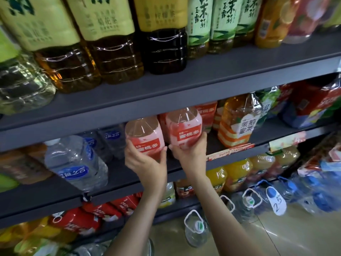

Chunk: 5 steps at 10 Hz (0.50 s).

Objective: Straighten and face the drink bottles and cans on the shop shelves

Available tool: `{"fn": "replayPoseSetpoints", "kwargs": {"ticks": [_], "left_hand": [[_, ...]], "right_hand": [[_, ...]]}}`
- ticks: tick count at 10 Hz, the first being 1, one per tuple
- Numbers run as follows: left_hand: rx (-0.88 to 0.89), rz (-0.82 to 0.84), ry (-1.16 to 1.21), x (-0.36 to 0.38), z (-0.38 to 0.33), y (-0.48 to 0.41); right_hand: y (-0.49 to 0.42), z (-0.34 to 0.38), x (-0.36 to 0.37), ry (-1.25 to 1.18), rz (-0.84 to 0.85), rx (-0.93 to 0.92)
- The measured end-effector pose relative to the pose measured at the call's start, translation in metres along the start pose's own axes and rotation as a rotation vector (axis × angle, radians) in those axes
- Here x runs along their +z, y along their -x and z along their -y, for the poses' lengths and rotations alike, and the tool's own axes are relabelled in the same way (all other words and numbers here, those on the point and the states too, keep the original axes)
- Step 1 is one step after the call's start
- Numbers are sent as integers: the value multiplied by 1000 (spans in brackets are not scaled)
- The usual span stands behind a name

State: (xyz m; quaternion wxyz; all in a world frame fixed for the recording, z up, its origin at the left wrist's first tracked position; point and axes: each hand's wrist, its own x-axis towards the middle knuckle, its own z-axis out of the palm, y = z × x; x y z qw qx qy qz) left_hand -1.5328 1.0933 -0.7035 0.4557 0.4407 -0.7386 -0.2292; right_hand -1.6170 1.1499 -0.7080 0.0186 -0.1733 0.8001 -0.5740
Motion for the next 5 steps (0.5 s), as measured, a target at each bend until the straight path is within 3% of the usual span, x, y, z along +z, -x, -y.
{"fn": "replayPoseSetpoints", "kwargs": {"ticks": [3, 5], "left_hand": [[20, 162, -9, -24, -3, 1], [-39, 350, -243, -73, -2, 4]], "right_hand": [[19, 15, 2, -29, 70, 60], [66, 45, -9, 146, 63, 18]]}}
